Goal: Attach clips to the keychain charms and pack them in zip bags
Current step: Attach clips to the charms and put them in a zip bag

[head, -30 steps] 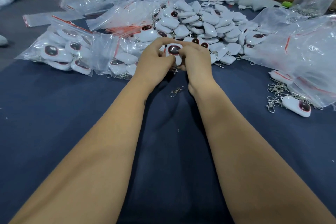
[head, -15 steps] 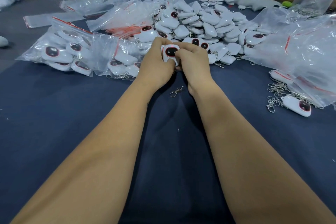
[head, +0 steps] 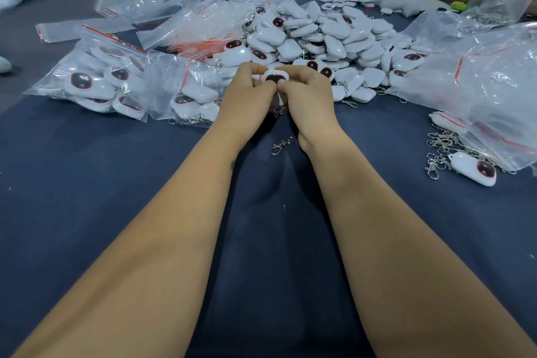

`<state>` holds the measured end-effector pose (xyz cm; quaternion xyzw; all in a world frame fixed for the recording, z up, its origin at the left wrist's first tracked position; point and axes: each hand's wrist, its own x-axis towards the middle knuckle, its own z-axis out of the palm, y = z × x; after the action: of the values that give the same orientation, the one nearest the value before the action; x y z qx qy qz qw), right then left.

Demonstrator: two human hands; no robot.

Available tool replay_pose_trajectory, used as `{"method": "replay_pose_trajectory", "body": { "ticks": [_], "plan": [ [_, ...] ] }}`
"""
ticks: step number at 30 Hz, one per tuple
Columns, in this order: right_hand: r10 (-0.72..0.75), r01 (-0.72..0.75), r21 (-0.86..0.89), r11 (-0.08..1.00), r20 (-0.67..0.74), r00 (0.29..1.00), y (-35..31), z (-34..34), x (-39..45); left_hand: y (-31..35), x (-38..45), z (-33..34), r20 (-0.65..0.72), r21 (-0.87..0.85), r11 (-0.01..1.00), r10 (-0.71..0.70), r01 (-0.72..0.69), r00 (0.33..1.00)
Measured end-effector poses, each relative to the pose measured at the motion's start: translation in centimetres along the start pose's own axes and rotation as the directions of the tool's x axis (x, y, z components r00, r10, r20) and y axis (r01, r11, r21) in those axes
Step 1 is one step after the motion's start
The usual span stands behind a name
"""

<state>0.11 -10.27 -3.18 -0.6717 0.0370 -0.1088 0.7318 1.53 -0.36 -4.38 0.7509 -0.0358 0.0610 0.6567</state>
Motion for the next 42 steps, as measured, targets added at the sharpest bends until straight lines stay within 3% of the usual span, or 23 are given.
{"method": "replay_pose_trajectory", "body": {
  "ticks": [31, 42],
  "plan": [
    [-0.029, 0.03, -0.076, 0.997, 0.008, 1.0, 0.38, 0.17, 0.42, 0.28, -0.27, -0.1, 0.01, 0.068, 0.998, 0.005, -0.005, 1.0],
    [-0.011, 0.011, -0.004, 1.0, 0.008, 1.0, 0.12, 0.14, 0.32, 0.53, -0.27, -0.07, 0.008, 0.047, 0.998, 0.037, -0.037, 0.999]
  ]
}}
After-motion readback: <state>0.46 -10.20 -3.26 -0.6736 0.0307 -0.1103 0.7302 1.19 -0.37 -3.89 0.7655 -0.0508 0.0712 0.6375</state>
